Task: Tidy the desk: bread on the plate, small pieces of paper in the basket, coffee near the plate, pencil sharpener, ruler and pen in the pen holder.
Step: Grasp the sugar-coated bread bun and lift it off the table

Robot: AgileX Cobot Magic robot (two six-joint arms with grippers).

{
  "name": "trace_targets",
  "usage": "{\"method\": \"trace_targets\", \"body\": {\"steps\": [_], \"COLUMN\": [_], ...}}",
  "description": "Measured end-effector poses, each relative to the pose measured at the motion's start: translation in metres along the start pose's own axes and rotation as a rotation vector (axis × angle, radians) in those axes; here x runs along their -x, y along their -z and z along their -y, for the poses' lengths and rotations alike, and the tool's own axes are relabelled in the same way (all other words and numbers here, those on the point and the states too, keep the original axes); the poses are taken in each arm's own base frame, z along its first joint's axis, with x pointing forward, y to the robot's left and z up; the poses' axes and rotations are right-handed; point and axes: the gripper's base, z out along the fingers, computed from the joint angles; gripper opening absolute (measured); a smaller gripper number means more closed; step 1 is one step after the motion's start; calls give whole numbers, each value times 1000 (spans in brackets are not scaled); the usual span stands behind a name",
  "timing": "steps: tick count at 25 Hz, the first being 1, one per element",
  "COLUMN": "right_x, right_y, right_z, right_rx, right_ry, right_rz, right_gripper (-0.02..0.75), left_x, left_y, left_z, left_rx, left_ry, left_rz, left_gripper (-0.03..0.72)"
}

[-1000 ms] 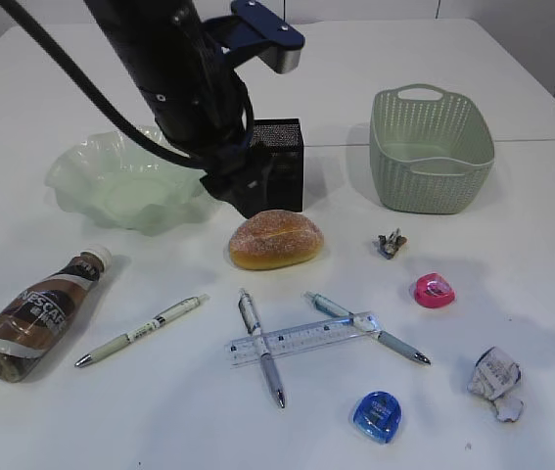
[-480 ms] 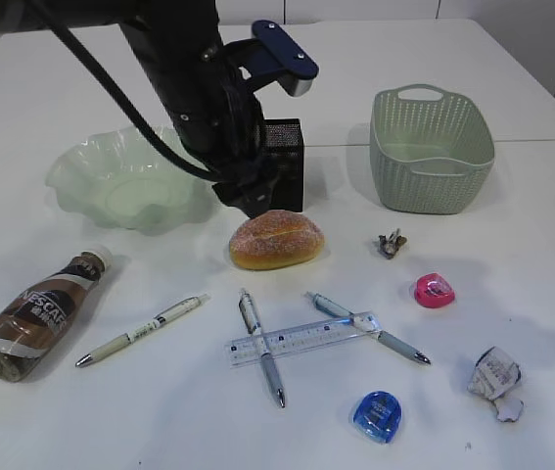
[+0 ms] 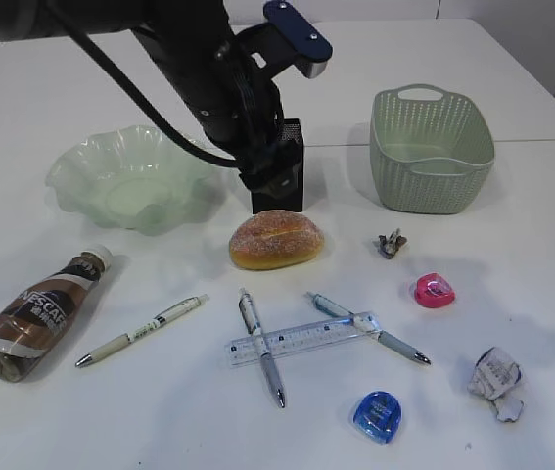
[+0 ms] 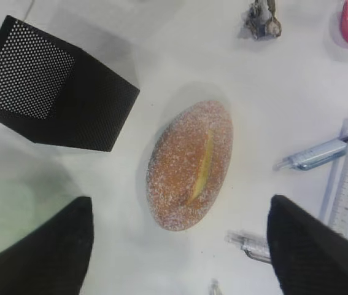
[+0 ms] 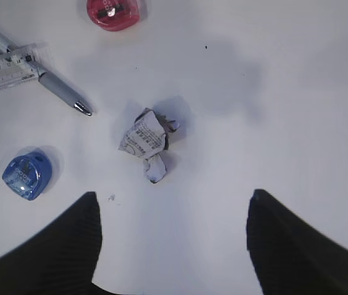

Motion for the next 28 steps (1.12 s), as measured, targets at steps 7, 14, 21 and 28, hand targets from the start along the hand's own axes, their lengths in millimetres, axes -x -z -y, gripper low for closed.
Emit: {"method": "trace_targets", "body": {"steps": [7, 14, 21, 28], "right_x": [0, 0, 0, 0], "right_y": [0, 0, 0, 0], "right_z": [0, 0, 0, 0], "right_rx": [0, 0, 0, 0], "right_ry": [0, 0, 0, 0], "right_rz": [4, 4, 4, 4], "right_gripper": [571, 571, 571, 571], "left_x": [-8, -16, -13, -11], "left_y": [-37, -71, -80, -80], "left_z": [6, 10, 9, 9], "left_rx": [-23, -16, 6, 13], "left_ry": [-5, -33, -44, -46], "left_rz": [-53, -66, -13, 7], "left_gripper": [634, 634, 634, 634]}}
